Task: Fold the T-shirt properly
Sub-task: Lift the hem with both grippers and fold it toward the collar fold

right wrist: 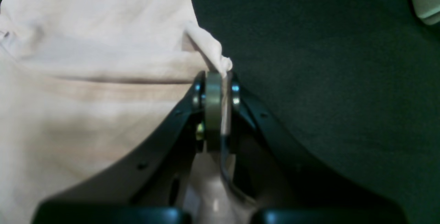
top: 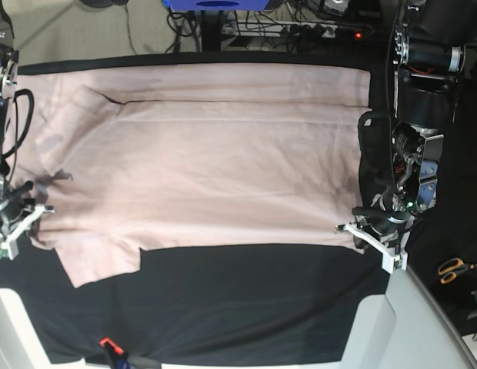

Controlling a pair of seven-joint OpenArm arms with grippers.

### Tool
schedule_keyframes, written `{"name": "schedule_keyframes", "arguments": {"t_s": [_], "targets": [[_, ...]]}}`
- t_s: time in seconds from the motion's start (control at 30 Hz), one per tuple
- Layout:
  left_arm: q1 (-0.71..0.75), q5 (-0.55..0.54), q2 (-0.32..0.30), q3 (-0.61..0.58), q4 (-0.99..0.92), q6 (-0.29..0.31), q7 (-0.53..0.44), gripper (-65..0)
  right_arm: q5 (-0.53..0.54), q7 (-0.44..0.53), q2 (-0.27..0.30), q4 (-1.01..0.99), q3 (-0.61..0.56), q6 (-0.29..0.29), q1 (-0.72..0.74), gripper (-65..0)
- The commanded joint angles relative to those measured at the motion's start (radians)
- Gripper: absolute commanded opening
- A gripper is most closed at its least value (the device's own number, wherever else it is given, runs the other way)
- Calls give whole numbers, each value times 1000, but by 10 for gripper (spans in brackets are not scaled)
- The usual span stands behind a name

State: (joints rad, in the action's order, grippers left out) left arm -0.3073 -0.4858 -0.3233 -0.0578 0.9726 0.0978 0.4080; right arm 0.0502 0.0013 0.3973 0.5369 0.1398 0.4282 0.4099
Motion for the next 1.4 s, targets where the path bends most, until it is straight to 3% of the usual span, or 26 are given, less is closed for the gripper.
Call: {"name": "schedule_keyframes", "arguments": {"t_s": [0.0,0.17,0.3,0.47,0.67,0.87,0.93,1.0,1.17,1.23,1.37], "targets": [[-10,-4,-13,6,27,-2,-21,-650,7,27,33,18,2,-2,27,-650],[44,-4,-30,6,76,-2,-21,-650,7,27,38,18,2,1,14,-650],[95,-6,-29,37,139,-2,-11,-650,7,19,48,102,10,64,-39,-650],[148,-3,-13,144,225,-2,122,-650,9,-54,50,164,13,65,-81,-650],[237,3,-12,157,372,-2,226,-650,9,-67,50,191,13,65,-122,-650],[294,5,-10,155,381,-2,234,-650,12,-185,47,286,70,65,-184,-650],[302,5,-10,154,380,-2,233,-650,10,-203,22,291,102,65,-188,-647],[310,5,-9,154,380,-2,231,-650,9,-234,15,299,114,65,-190,-599],[313,5,2,157,380,-2,231,-650,12,-363,7,447,122,68,-197,-305],[313,5,3,155,380,-2,231,-650,14,-375,1,529,122,68,-216,-218],[314,5,3,155,380,-2,231,-650,9,-376,-36,553,110,73,-161,-195]]}}
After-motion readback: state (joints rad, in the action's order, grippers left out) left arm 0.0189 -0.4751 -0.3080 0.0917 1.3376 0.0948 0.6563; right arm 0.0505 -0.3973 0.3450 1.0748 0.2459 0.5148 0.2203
